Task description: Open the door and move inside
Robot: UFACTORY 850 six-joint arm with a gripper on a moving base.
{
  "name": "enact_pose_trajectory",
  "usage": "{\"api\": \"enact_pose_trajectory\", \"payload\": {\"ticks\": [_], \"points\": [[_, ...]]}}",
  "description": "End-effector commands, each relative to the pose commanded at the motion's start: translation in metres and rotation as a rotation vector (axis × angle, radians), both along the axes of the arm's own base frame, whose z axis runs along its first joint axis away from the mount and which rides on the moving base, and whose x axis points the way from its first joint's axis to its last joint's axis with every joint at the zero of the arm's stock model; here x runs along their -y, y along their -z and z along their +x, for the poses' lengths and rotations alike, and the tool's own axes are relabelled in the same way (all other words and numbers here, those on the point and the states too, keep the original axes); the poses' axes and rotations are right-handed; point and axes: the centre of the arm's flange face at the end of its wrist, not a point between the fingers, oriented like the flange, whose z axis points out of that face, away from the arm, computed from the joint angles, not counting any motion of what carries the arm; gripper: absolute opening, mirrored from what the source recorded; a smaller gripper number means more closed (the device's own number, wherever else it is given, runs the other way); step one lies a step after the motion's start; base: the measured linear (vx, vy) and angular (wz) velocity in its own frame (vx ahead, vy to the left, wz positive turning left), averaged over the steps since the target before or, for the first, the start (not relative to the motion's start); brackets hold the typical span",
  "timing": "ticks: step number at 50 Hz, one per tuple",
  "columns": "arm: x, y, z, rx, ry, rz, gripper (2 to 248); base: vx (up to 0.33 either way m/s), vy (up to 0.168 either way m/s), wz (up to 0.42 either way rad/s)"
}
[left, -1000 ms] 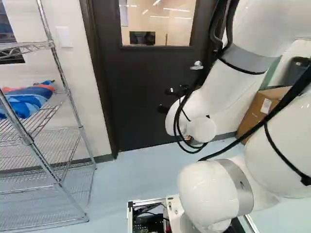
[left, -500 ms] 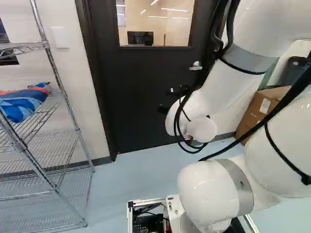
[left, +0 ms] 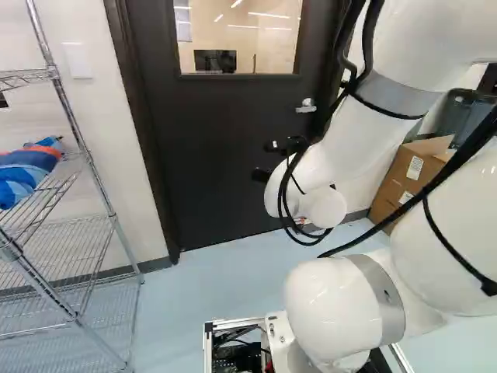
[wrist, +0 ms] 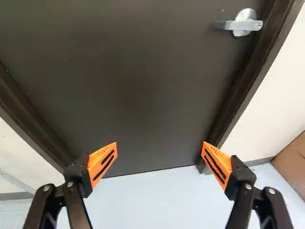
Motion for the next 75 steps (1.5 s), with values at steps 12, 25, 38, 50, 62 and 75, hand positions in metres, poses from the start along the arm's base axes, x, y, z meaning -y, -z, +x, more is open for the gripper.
{"api": "enact_pose_trajectory", "payload": {"ticks": [12, 25, 38, 50, 62, 75], "points": [[0.0000, 0.0000, 0.0000, 0.000, 0.000, 0.000, 247, 0.064, -0.057, -0.126], [0.0000, 0.0000, 0.0000, 0.000, 0.000, 0.000, 247, 0.092, -0.079, -0.140], [0.0000, 0.0000, 0.0000, 0.000, 0.000, 0.000, 247, 0.101, -0.055, -0.016], [0.0000, 0.0000, 0.0000, 0.000, 0.000, 0.000, 247, 0.097, -0.043, -0.007], [0.0000, 0.0000, 0.0000, 0.000, 0.000, 0.000, 247, 0.106, -0.038, -0.012], [0.0000, 0.0000, 0.0000, 0.000, 0.000, 0.000, 247, 0.061, -0.003, -0.012]]}}
